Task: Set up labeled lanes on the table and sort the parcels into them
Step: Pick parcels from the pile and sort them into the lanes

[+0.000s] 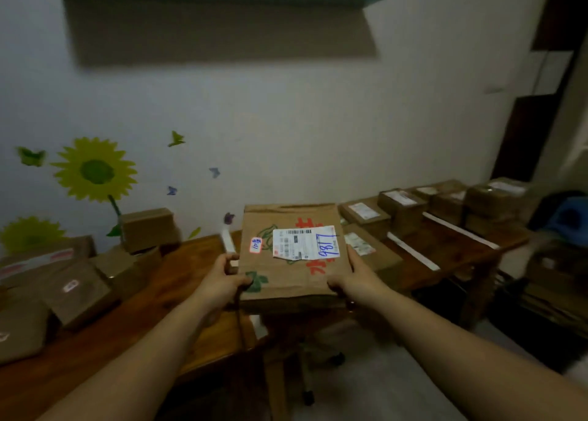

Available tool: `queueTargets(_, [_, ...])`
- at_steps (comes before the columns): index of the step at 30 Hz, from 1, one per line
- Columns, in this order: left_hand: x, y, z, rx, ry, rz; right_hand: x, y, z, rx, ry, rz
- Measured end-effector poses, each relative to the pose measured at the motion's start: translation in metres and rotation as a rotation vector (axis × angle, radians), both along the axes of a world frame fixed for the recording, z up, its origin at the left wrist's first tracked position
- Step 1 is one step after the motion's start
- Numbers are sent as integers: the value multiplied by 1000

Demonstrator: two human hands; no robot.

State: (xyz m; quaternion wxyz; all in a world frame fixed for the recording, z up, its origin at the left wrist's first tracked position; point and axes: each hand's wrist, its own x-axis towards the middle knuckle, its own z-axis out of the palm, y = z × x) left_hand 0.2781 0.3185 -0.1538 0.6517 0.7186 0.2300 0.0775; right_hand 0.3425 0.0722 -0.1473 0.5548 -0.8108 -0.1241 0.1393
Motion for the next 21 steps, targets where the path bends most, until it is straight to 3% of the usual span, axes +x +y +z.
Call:
queueTargets(8, [83,-135,-10,11,95,-209,38,-147,-14,44,53,-197])
queueTargets(14, [148,-194,-16,146,110,-326,83,-196,-31,66,67,-329])
queueTargets(21, [262,-244,-34,107,108,-425,178,-243,-47,59,112,-446])
